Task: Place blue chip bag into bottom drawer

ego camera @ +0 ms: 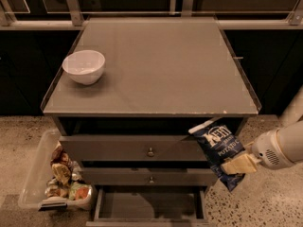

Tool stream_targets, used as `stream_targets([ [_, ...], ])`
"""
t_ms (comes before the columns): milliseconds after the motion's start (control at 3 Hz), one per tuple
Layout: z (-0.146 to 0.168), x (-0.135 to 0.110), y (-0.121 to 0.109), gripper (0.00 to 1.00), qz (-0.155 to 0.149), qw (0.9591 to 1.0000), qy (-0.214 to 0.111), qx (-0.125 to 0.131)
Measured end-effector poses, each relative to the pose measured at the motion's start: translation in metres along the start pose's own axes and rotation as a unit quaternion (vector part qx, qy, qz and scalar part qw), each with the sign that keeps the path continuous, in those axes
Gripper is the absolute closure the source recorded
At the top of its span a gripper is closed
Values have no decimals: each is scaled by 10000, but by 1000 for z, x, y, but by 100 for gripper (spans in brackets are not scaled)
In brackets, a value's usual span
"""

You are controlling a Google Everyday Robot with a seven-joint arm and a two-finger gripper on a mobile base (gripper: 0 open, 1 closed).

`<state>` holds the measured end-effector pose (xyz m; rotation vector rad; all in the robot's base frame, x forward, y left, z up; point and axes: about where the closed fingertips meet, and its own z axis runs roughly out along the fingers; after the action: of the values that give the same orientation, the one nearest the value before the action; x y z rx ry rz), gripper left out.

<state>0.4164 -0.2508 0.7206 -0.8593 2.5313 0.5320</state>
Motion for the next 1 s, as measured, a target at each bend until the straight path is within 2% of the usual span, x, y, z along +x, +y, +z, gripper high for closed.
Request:
stream_targets([
  [333,13,6,-2,100,66,9999,23,-147],
  [667,9,7,6,100,-133,9999,6,-86],
  [1000,37,31,4,100,170,9990,-87,-404],
])
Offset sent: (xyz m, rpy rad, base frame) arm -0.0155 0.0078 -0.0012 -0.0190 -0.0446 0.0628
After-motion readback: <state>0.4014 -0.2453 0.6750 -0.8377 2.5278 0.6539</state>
